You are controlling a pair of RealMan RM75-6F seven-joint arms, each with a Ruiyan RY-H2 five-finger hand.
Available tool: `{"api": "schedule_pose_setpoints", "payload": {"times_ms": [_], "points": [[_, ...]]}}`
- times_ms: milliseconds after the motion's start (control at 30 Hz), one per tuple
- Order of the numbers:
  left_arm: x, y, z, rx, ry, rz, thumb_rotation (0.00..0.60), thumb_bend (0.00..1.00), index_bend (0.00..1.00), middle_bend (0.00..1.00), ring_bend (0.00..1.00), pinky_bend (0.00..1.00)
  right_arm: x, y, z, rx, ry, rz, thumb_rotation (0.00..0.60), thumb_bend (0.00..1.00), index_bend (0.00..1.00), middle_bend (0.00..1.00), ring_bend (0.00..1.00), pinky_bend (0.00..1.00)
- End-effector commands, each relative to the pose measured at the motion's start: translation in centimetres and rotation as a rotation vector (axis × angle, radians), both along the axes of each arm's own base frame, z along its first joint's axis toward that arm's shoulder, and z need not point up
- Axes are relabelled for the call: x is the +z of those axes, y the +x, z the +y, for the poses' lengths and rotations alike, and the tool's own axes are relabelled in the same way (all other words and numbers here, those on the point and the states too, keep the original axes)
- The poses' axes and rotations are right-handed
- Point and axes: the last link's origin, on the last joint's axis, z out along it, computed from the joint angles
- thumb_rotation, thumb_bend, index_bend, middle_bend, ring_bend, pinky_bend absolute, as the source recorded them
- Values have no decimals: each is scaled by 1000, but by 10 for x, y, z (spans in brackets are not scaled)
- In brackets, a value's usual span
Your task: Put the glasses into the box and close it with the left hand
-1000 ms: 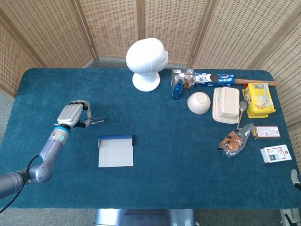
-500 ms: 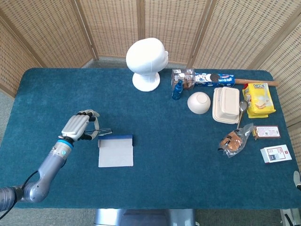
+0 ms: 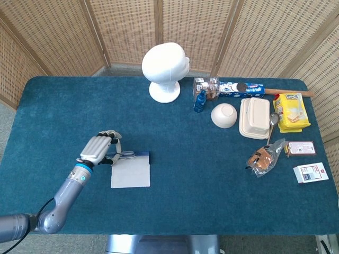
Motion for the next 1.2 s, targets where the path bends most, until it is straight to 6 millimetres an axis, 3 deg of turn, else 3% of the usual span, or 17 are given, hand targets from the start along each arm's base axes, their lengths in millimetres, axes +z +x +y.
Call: {"api": "schedule_pose_setpoints", "payload": {"times_ms": [33,533,1200], "points": [[-9,6,-3,-1,-14,-2,600,402,630,245,141,138,2,-3,2,-4,-6,-4,570,402,49,166,127,277],[-44,22,-10,-7,-39,31,600,401,628,239,141,120,9,-17,12,-29,-25,-25,570,403,48,165,127,277],[-66,15,-3,17,-38,62,600,398,618,230,140,115,13,-23,20,-47,-34,-30,570,399,48,166,126,279]]}}
